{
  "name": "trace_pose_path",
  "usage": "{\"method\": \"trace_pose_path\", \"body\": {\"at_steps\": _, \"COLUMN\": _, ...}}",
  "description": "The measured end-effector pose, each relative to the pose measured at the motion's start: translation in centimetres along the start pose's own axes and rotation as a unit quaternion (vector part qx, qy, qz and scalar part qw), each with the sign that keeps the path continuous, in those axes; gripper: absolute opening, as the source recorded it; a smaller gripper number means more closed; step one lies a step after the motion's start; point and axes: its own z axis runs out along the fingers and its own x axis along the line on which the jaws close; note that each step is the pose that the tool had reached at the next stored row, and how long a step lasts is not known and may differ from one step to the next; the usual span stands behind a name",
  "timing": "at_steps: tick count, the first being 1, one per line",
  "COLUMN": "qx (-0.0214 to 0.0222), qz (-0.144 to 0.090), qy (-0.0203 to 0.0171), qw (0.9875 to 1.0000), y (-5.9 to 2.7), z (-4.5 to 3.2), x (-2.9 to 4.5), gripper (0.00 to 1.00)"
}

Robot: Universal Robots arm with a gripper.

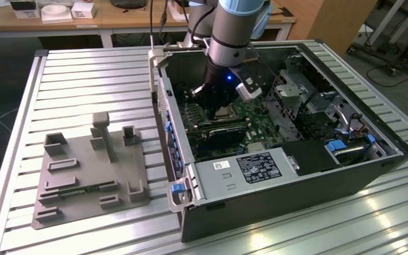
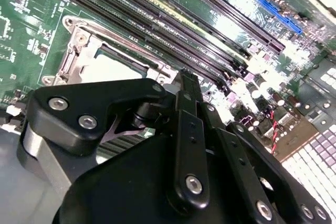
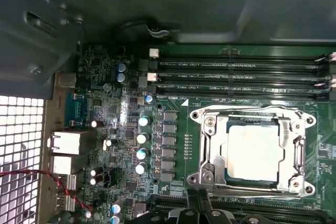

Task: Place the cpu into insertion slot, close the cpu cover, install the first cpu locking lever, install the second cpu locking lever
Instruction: 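Install the second cpu locking lever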

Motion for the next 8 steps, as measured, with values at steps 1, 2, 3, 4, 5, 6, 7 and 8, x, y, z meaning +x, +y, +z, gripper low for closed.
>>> {"method": "trace_pose_path", "body": {"at_steps": 1, "qx": 0.0000, "qz": 0.000, "qy": -0.0007, "qw": 1.0000, "y": 0.01, "z": -0.11, "x": 0.01, "gripper": 0.11}}
{"method": "trace_pose_path", "body": {"at_steps": 2, "qx": 0.0000, "qz": 0.000, "qy": -0.0011, "qw": 1.0000, "y": 0.02, "z": -0.15, "x": 0.01, "gripper": 0.11}}
{"method": "trace_pose_path", "body": {"at_steps": 3, "qx": 0.0000, "qz": 0.000, "qy": -0.0012, "qw": 1.0000, "y": 0.02, "z": -0.15, "x": 0.00, "gripper": 0.11}}
{"method": "trace_pose_path", "body": {"at_steps": 4, "qx": 0.0000, "qz": 0.000, "qy": -0.0012, "qw": 1.0000, "y": 0.02, "z": -0.15, "x": 0.00, "gripper": 0.11}}
{"method": "trace_pose_path", "body": {"at_steps": 5, "qx": 0.0001, "qz": 0.000, "qy": -0.0012, "qw": 1.0000, "y": 0.02, "z": -0.16, "x": 0.01, "gripper": 0.11}}
{"method": "trace_pose_path", "body": {"at_steps": 6, "qx": 0.0000, "qz": 0.000, "qy": -0.0012, "qw": 1.0000, "y": 0.02, "z": -0.16, "x": 0.01, "gripper": 0.11}}
{"method": "trace_pose_path", "body": {"at_steps": 7, "qx": 0.0001, "qz": 0.000, "qy": -0.0012, "qw": 1.0000, "y": 0.02, "z": -0.16, "x": 0.01, "gripper": 0.11}}
{"method": "trace_pose_path", "body": {"at_steps": 8, "qx": 0.0001, "qz": 0.000, "qy": -0.0012, "qw": 1.0000, "y": 0.02, "z": -0.16, "x": 0.01, "gripper": 0.11}}
